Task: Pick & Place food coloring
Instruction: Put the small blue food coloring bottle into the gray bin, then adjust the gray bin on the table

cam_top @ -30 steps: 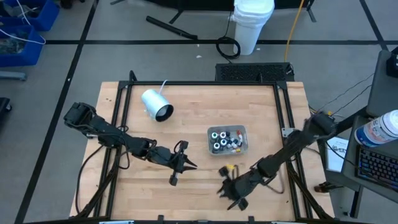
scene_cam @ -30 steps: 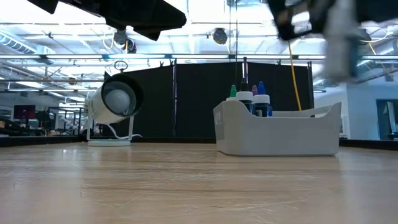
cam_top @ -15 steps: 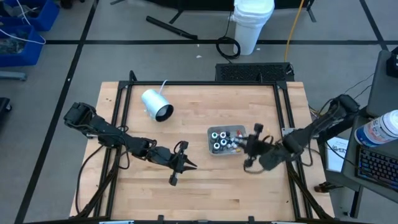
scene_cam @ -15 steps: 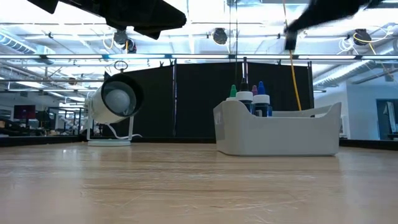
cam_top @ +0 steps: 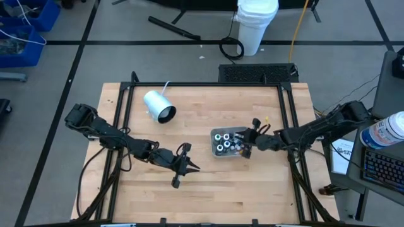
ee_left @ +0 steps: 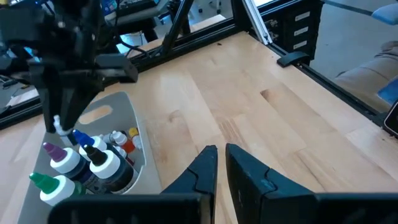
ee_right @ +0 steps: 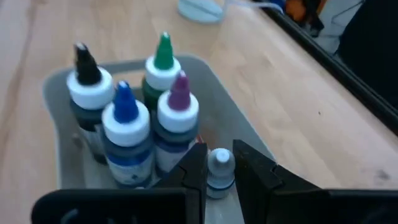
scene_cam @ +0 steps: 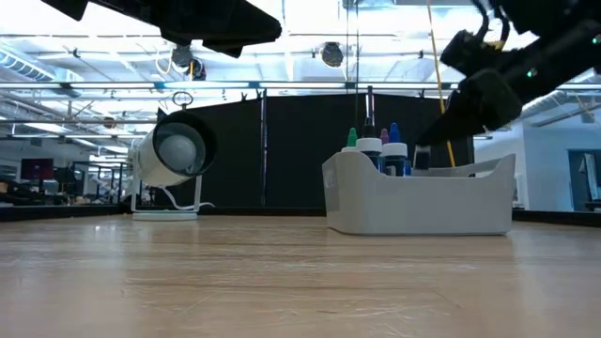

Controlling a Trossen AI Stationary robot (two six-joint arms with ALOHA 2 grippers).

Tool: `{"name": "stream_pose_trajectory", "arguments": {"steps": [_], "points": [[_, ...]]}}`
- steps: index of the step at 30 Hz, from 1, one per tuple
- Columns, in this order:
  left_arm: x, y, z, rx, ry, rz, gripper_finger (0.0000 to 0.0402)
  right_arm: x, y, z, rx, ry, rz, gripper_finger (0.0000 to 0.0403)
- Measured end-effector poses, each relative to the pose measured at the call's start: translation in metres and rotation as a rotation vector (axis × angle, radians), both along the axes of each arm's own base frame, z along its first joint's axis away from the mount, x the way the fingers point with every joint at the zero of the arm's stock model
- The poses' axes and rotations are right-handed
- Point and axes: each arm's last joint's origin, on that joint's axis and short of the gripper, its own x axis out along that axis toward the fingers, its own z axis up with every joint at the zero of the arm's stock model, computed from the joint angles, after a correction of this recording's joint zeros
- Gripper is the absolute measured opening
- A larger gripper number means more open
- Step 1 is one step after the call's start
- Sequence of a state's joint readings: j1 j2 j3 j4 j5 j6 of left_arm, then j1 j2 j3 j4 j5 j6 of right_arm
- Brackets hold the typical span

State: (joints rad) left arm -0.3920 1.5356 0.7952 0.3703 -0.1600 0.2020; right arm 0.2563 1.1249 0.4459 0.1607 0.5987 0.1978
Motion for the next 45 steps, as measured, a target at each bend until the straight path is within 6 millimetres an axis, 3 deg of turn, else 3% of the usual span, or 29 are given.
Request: {"name": "stream_pose_trajectory", "arguments": {"steps": [9,28,38,45], "points": [[0.000,0.000,0.000,0.013,-0.002,-0.005,0.0042,0.010,-0.001,-0.019,0.014,0.082,0.022,0.0046],[0.000,0.000,0.000,0.013,-0.002,-0.005,0.0042,0.019,-0.018,-0.037,0.103,0.152,0.007,0.0047],[0.000,0.000,0.000,0.011,-0.002,-0.004,0.0042,0.018,-0.019,-0.035,0.104,0.139,0.007,0.0118],[0.000,0.000,0.000,-0.003,0.001,0.001,0.0042,0.014,-0.019,-0.014,0.073,0.058,0.043,0.0133]]}}
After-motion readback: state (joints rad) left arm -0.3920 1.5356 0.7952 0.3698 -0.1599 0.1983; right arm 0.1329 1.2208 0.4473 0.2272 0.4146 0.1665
